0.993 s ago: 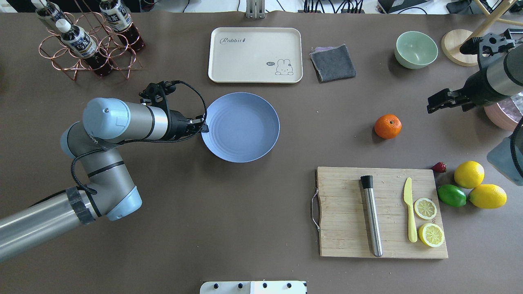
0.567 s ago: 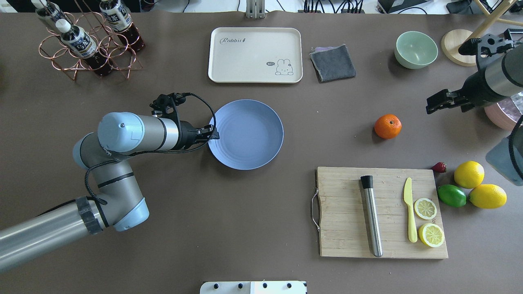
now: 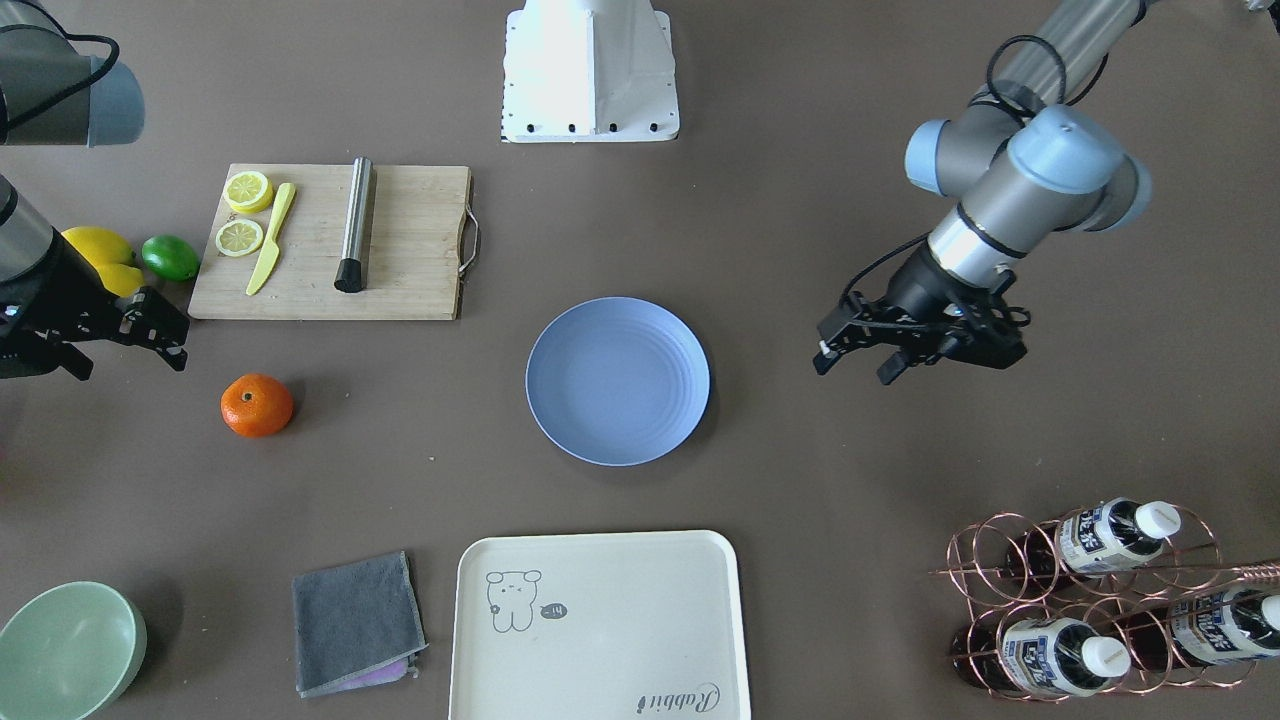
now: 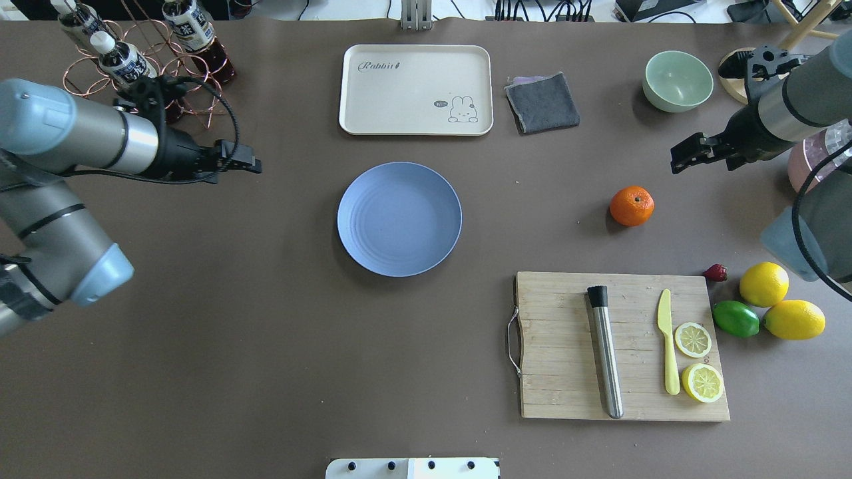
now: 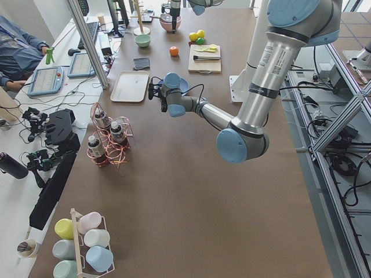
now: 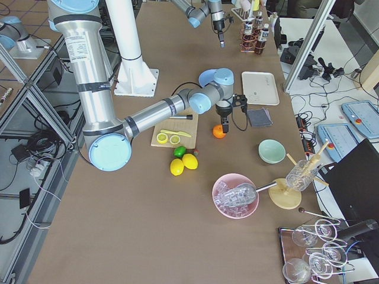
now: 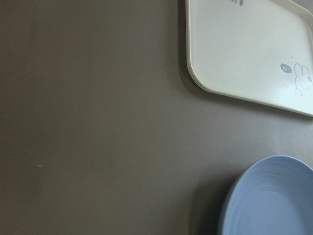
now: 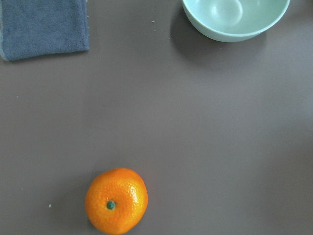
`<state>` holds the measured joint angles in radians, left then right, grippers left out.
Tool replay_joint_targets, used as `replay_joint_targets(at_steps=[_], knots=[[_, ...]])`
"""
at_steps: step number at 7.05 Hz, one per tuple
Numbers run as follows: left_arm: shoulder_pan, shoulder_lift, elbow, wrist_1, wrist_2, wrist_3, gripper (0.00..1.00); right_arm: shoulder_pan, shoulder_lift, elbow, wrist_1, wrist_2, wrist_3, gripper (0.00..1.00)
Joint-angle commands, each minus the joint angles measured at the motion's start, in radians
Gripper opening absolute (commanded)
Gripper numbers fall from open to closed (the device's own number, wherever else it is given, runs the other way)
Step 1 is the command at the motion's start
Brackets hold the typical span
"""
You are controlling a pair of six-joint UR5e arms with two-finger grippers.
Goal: Pick orange to plate
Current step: 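Withdraw the left arm while the right gripper moves toward the orange, then lower the right gripper onto the orange and close it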
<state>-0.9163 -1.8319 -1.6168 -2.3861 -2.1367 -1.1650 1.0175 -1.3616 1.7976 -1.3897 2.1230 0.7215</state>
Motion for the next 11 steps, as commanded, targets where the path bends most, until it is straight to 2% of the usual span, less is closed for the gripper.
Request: replay_joint_targets(at_steps=[1, 2, 4, 5, 6, 8, 10, 11], knots=[[-0.287, 0.202, -0.046, 0.095, -0.205, 0.431, 0.99, -0.014, 0.039, -0.036, 0.000, -0.008, 0.001, 0.99], [-0.406, 0.258, -0.043, 0.233, -0.207, 0.729, 0.99, -0.017, 0.053, -0.049, -0.002, -0.008, 0.001, 0.98], [-0.650, 0.249, -0.043, 0.652, -0.204, 1.349, 0.99, -0.020, 0.061, -0.067, 0.000, -0.008, 0.000, 0.98], [-0.700, 0.225, -0.041, 0.800, -0.201, 1.516, 0.99, -0.025, 0.076, -0.089, 0.000, -0.008, 0.000, 0.98], [-0.702, 0.267, -0.022, 0.814, -0.200, 1.547, 0.99, -0.033, 0.119, -0.143, 0.001, -0.009, 0.018, 0.98], [-0.708, 0.301, 0.005, 0.797, -0.204, 1.552, 0.99, -0.094, 0.133, -0.161, 0.005, -0.055, 0.077, 0.98], [-0.710, 0.304, 0.006, 0.797, -0.207, 1.552, 0.99, -0.143, 0.108, -0.216, 0.146, -0.074, 0.146, 0.98], [-0.710, 0.304, 0.005, 0.797, -0.207, 1.552, 0.99, -0.154, 0.107, -0.240, 0.170, -0.087, 0.151, 0.98]])
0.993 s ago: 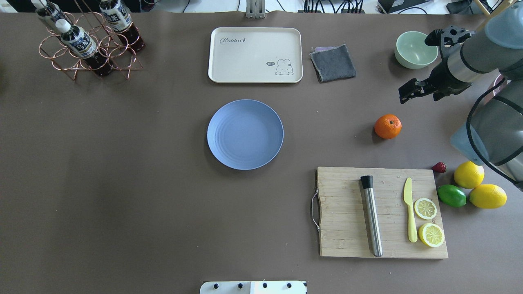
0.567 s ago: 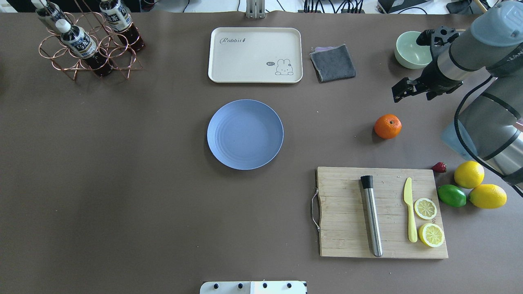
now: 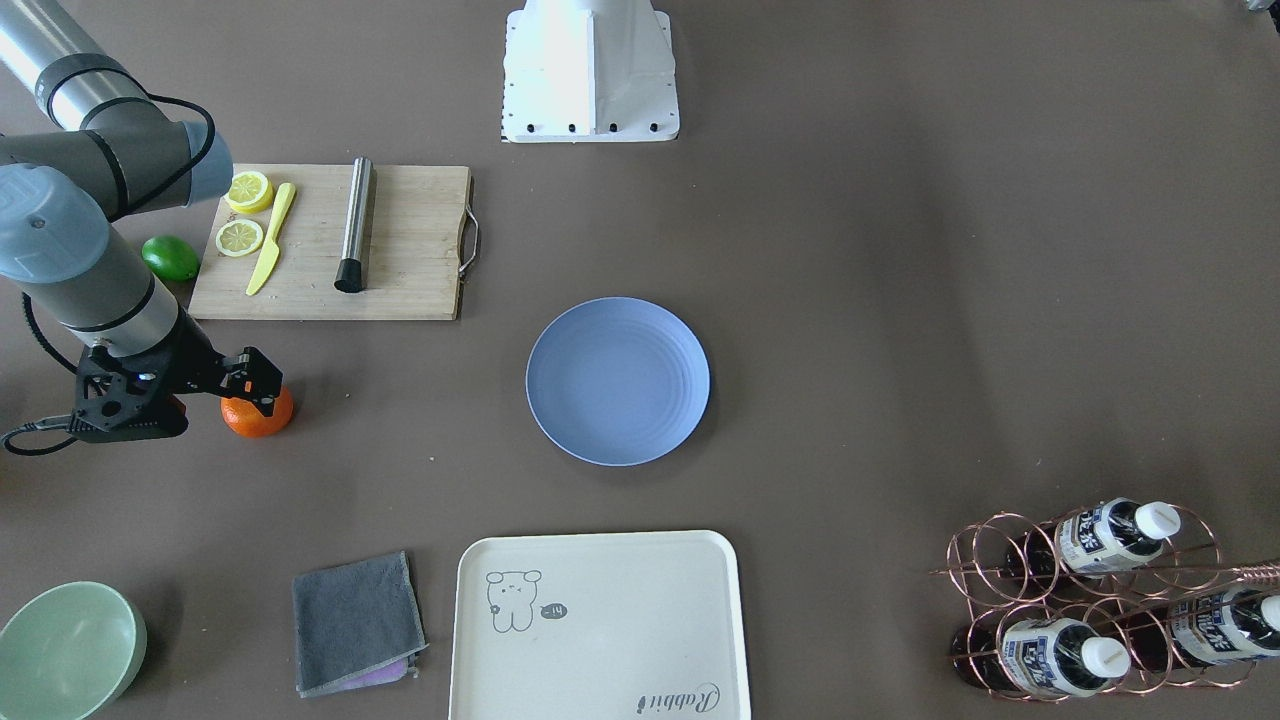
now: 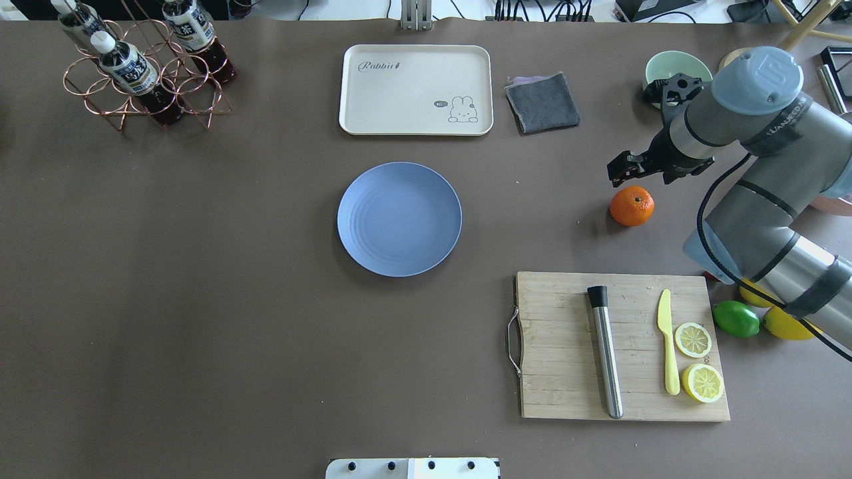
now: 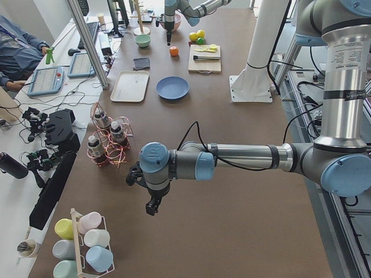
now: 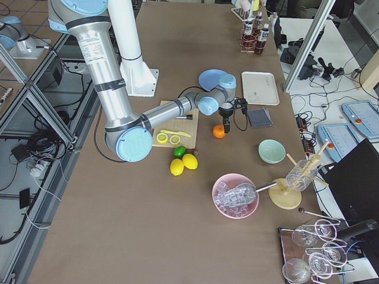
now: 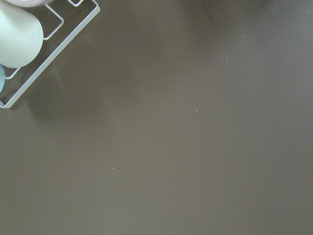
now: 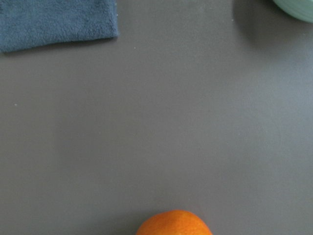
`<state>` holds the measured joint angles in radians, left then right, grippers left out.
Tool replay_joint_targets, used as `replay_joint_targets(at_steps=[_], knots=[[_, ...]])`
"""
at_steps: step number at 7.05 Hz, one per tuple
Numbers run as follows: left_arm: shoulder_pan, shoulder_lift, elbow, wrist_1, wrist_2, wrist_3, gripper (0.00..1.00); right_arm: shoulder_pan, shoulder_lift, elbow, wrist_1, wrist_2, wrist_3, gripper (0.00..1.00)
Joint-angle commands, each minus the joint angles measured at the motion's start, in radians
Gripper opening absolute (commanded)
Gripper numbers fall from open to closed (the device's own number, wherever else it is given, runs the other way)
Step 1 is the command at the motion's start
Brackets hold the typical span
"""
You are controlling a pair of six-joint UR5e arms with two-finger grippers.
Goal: Pick orange to plate
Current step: 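Lower the right gripper onto the orange and close it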
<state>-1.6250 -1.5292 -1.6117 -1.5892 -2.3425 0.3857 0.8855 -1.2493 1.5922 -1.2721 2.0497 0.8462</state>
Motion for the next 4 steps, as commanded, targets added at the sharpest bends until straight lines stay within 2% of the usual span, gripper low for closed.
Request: replay_joint_targets(at_steps=[1, 4], knots=[[-0.001, 0.001, 0.001, 0.000, 0.000, 0.001, 0.99, -0.040, -0.005, -0.046, 0.051, -0.041, 0.027, 0.98], [0.001, 0.000, 0.001, 0.000, -0.001, -0.001, 0.99, -0.059, -0.021, -0.046, 0.053, -0.052, 0.030, 0.98]])
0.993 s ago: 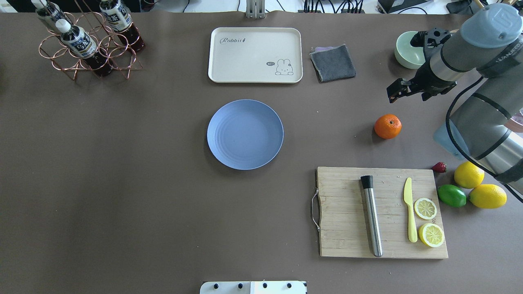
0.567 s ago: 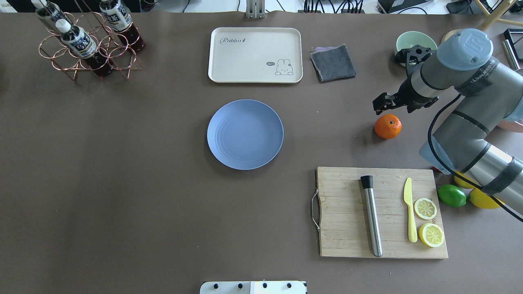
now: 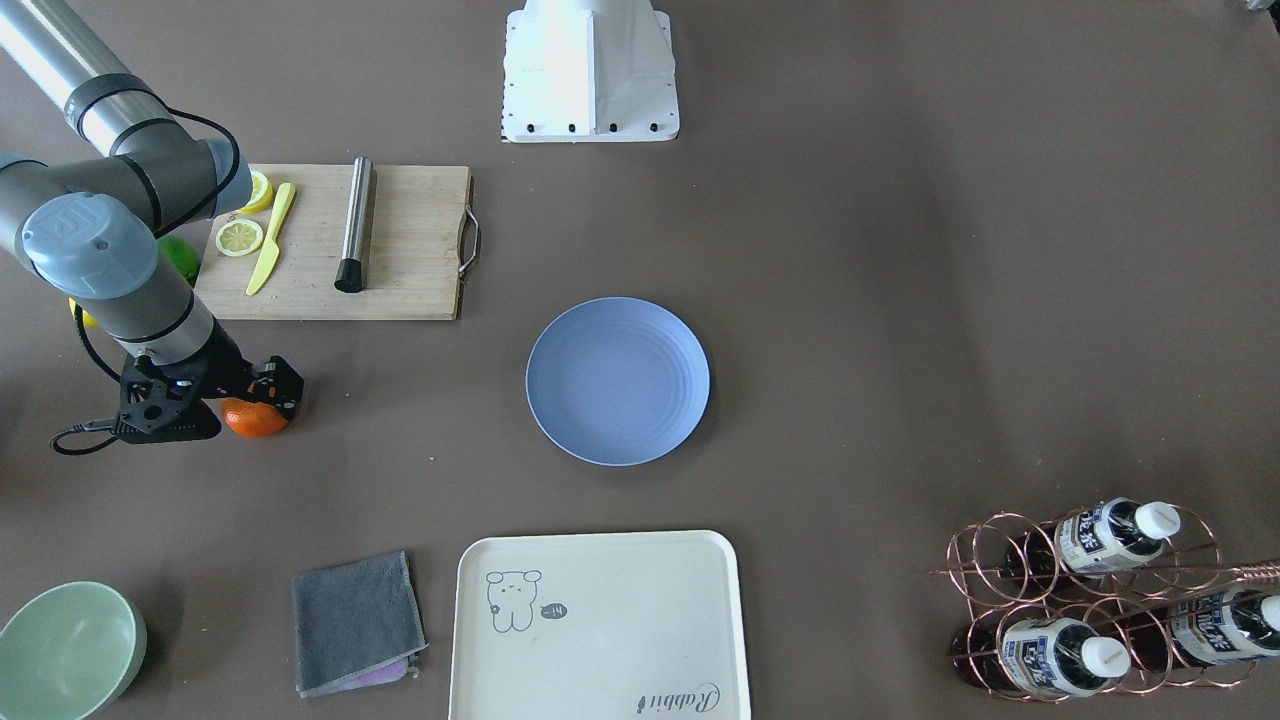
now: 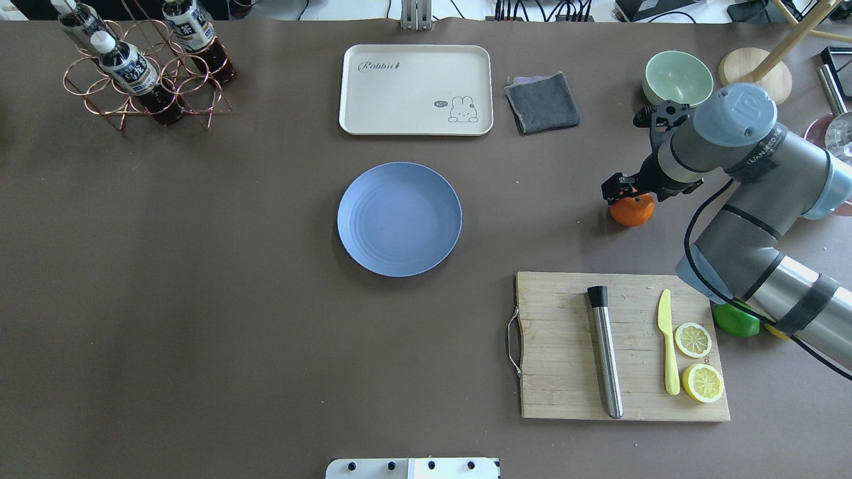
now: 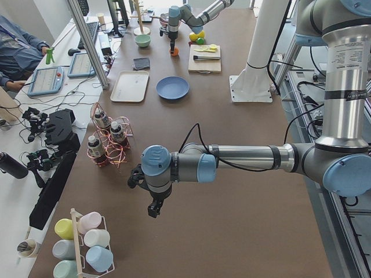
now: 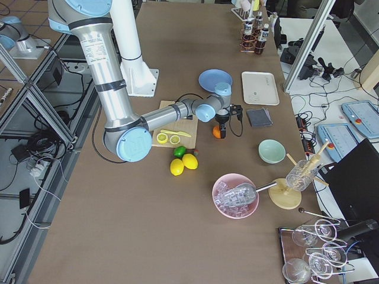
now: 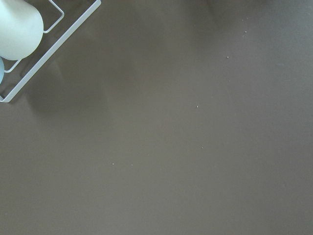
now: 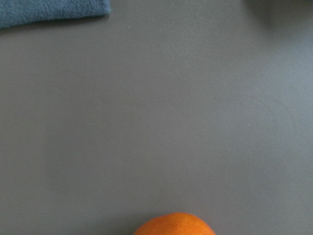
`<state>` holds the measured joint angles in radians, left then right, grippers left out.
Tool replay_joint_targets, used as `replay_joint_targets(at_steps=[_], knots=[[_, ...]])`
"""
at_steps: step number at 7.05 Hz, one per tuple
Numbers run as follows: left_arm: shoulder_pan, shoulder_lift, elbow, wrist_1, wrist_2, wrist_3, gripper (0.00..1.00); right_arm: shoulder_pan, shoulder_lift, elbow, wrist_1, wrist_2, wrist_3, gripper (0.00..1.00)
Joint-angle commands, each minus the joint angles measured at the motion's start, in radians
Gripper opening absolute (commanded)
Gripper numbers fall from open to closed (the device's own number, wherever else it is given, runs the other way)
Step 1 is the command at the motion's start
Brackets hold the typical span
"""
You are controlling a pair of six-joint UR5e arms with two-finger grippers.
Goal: Pick orange to plate
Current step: 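Lower the right gripper onto the orange and close it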
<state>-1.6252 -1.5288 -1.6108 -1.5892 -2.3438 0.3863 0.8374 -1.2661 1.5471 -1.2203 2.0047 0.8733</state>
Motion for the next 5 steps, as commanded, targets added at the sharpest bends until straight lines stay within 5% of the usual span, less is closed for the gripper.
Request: replay_joint_targets(at_steps=[1, 3, 4, 5], knots=[[-0.001, -0.001, 0.000, -0.002, 0.000, -0.001, 0.99, -0.014, -0.004, 0.004, 0.001, -0.012, 0.004, 0.94], [0.001, -0.001, 0.000, -0.002, 0.000, -0.001, 0.99, -0.037, -0.003, 0.013, 0.001, -0.044, 0.085, 0.66], [0.001, -0.002, 0.000, -0.002, 0.000, -0.001, 0.99, -0.038, -0.001, 0.016, 0.002, -0.044, 0.090, 0.08], [0.001, -0.002, 0.002, -0.002, 0.000, -0.003, 0.99, -0.038, 0.005, 0.049, 0.001, -0.052, 0.095, 0.00]])
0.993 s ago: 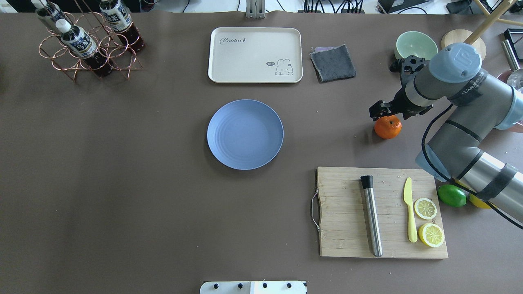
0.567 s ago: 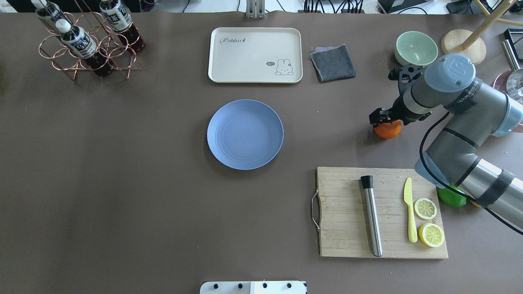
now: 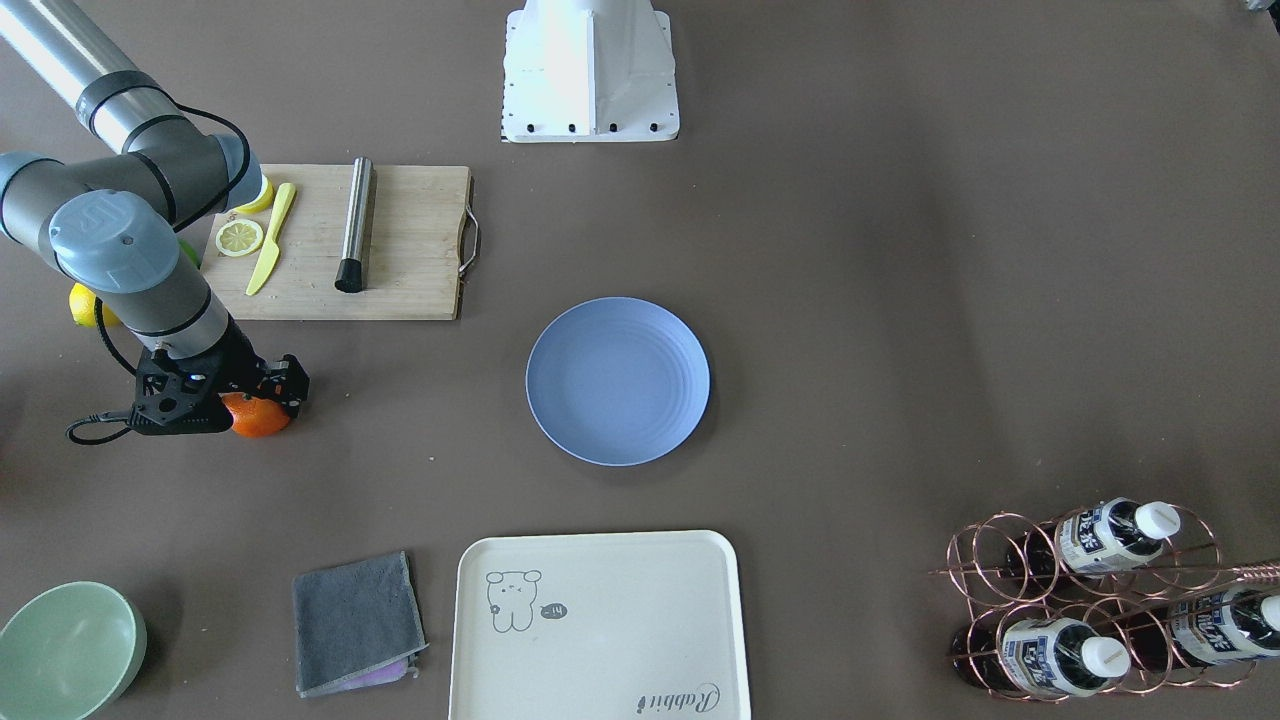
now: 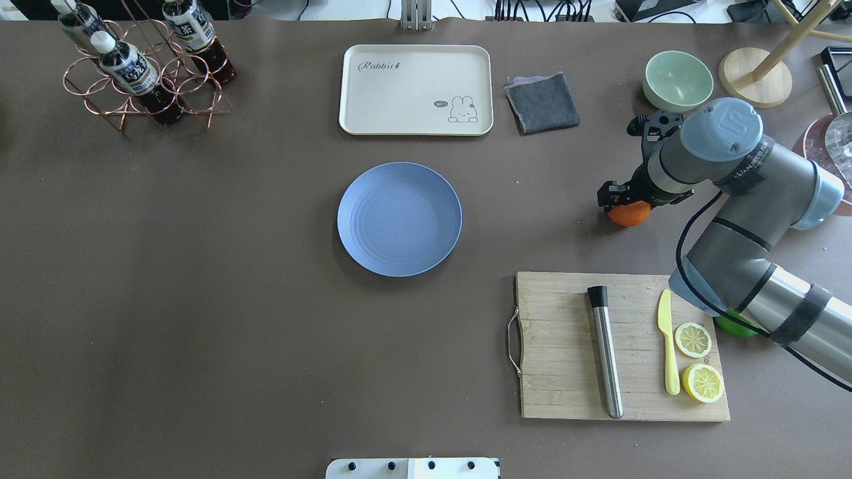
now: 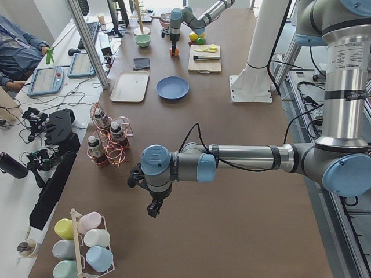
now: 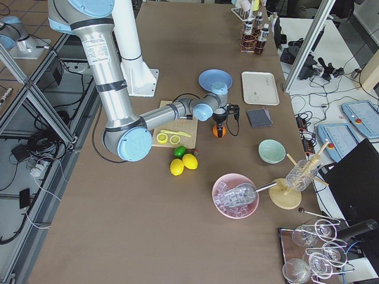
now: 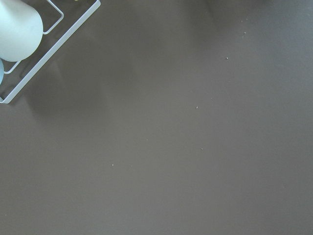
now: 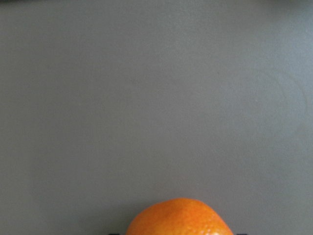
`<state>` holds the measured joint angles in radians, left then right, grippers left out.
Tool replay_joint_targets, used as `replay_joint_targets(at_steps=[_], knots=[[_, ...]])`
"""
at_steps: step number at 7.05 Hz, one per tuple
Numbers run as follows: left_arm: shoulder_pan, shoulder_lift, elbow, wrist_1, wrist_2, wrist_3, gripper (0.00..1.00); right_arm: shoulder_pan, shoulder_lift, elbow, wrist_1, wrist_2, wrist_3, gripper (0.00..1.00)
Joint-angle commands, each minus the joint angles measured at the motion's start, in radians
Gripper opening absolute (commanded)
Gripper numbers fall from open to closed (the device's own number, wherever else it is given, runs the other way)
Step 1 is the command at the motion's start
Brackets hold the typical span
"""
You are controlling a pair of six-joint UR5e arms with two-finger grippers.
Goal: Pick orange to plate
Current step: 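Carry the orange with the right gripper over the blue plate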
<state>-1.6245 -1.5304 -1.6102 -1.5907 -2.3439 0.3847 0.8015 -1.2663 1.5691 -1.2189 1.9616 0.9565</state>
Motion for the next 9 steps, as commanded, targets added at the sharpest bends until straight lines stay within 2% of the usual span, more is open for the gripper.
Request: replay_joint_targets(at_steps=[1, 2, 3, 4, 6, 7, 9], knots=[[0.000, 0.000, 0.001, 0.000, 0.000, -0.001, 0.99, -0.002, 0.013, 0.108, -0.025, 0.000, 0.016, 0.00], [0.000, 0.000, 0.000, 0.000, 0.000, -0.001, 0.99, -0.010, 0.090, 0.133, -0.115, 0.002, 0.112, 0.00], [0.002, 0.000, 0.000, 0.006, 0.003, -0.001, 0.99, -0.042, 0.220, 0.126, -0.266, -0.007, 0.164, 0.00], [0.006, 0.000, 0.003, 0.011, 0.008, 0.000, 0.99, -0.082, 0.323, 0.096, -0.327, -0.018, 0.251, 0.00], [0.003, 0.013, 0.000, 0.011, 0.003, 0.000, 0.99, -0.194, 0.530, -0.076, -0.324, -0.128, 0.478, 0.00], [0.006, 0.013, 0.003, 0.011, 0.008, 0.000, 0.99, -0.237, 0.609, -0.154, -0.321, -0.165, 0.494, 0.00], [0.006, 0.013, 0.003, 0.011, 0.005, 0.000, 0.99, -0.321, 0.683, -0.266, -0.304, -0.254, 0.528, 0.00]])
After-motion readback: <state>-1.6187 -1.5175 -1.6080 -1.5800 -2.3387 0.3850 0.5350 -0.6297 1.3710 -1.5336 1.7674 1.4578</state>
